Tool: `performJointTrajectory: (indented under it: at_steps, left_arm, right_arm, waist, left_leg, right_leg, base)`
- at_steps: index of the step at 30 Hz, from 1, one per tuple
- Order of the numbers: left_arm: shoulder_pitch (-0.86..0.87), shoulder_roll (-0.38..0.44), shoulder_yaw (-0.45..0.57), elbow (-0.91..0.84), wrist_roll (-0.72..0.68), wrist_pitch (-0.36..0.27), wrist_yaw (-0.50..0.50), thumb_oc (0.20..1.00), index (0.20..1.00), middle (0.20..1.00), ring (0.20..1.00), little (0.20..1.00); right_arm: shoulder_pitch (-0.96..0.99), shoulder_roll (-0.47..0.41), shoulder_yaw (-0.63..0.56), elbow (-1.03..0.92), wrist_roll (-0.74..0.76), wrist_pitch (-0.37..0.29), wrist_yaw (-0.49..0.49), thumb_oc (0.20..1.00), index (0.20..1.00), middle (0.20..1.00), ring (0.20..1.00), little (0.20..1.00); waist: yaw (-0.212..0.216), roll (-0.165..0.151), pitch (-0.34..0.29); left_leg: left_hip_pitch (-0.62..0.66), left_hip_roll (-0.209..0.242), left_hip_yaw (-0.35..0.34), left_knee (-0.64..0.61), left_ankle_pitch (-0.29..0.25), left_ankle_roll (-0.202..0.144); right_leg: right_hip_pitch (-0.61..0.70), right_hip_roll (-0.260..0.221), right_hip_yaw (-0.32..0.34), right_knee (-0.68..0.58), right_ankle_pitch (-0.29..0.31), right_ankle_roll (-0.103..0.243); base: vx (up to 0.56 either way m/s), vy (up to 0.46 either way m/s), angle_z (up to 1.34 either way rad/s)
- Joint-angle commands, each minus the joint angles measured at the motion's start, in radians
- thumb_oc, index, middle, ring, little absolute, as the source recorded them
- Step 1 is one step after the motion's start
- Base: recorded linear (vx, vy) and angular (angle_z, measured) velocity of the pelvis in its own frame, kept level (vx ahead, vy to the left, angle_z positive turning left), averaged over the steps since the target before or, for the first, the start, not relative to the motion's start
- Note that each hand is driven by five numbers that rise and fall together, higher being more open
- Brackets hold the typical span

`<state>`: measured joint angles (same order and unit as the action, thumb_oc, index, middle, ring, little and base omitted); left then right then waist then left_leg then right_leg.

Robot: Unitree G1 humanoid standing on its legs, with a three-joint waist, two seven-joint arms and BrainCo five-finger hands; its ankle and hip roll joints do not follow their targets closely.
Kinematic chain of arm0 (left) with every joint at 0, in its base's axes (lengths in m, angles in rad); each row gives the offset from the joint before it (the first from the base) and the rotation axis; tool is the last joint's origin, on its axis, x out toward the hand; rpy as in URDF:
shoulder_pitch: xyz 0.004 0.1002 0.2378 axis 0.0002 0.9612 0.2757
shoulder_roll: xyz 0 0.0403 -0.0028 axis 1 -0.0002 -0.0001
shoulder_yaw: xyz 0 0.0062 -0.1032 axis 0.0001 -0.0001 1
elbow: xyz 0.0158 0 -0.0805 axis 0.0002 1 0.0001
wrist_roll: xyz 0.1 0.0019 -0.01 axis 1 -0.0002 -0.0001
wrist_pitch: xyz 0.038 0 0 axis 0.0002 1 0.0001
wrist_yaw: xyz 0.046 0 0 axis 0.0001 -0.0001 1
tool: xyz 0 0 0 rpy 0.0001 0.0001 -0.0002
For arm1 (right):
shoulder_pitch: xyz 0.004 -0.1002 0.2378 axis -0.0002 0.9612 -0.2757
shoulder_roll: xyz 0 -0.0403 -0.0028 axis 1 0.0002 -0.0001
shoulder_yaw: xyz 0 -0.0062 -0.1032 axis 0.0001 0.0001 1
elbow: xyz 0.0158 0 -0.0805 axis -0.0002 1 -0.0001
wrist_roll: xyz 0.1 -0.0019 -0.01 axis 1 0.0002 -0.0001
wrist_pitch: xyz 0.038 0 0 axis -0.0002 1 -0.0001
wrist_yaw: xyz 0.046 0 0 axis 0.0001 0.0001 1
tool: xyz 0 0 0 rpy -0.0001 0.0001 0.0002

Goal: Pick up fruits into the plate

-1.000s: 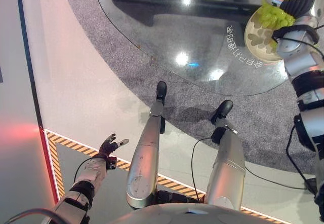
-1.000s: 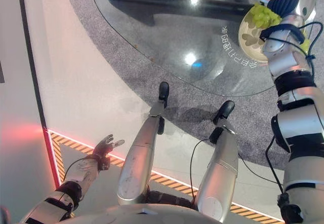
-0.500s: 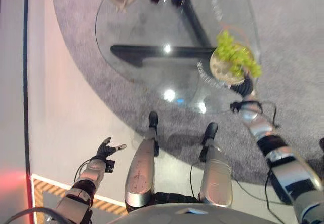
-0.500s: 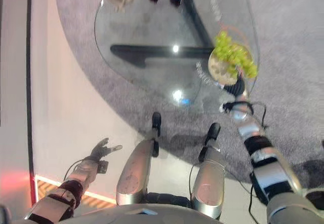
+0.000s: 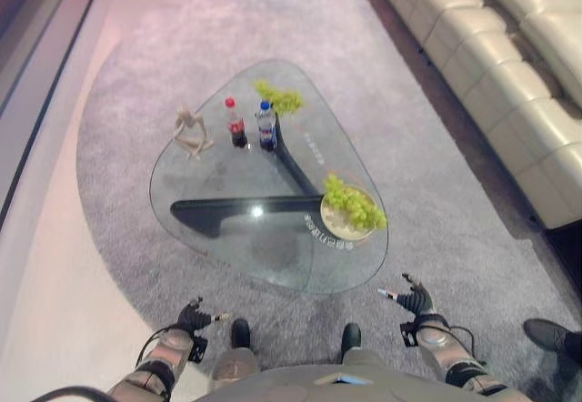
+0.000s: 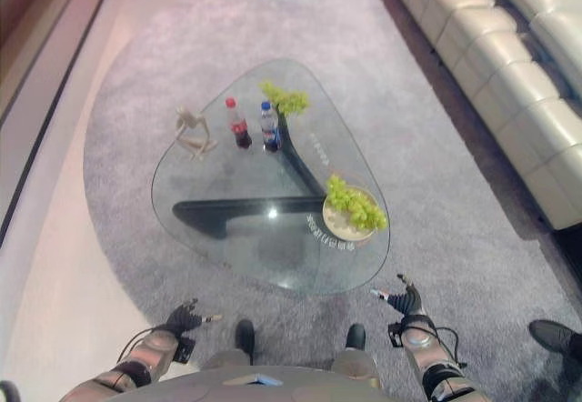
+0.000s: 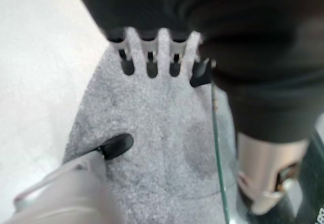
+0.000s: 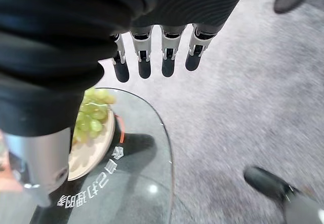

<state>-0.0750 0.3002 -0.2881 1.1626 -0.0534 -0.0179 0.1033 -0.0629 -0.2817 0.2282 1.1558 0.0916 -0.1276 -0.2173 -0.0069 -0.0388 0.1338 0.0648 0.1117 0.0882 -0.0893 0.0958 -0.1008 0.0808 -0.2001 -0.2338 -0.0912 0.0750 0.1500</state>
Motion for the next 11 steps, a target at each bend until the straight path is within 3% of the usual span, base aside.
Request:
performJointTrajectory:
  at_steps: [1,5,11]
  left_arm:
    - [-0.044,-0.005,0.0,0.083,0.074,0.029,-0.018,1.0,1.0,1.0,1.0,1.0]
    - [-0.036,-0.003,0.01,0.109,0.131,0.037,-0.037,1.0,1.0,1.0,1.0,1.0]
    - [-0.022,0.001,0.018,0.132,0.161,0.044,-0.039,1.0,1.0,1.0,1.0,1.0]
  right_arm:
    - [-0.036,-0.01,-0.034,0.069,0.065,0.133,0.089,1.0,1.0,1.0,1.0,1.0]
    - [-0.034,-0.002,-0.054,0.118,0.085,0.174,0.152,1.0,1.0,1.0,1.0,1.0]
    - [-0.029,0.0,-0.072,0.208,0.072,0.355,0.314,1.0,1.0,1.0,1.0,1.0]
  waist:
    - [0.01,0.016,0.019]
    - [0.015,0.016,-0.006]
    - [0.009,0.03,-0.045]
  left_leg:
    - [-0.003,-0.032,0.051,0.042,-0.134,0.042]
    - [0.022,-0.03,0.045,0.034,-0.139,0.041]
    - [0.054,-0.029,0.031,0.036,-0.149,0.037]
  right_leg:
    - [-0.023,0.046,-0.006,0.097,-0.094,-0.017]
    - [0.002,0.051,-0.004,0.085,-0.097,-0.018]
    - [0.033,0.062,0.017,0.083,-0.112,-0.025]
  base:
    - [0.02,-0.043,-0.03]
    - [0.03,-0.032,-0.02]
    - [0.03,0.005,-0.06]
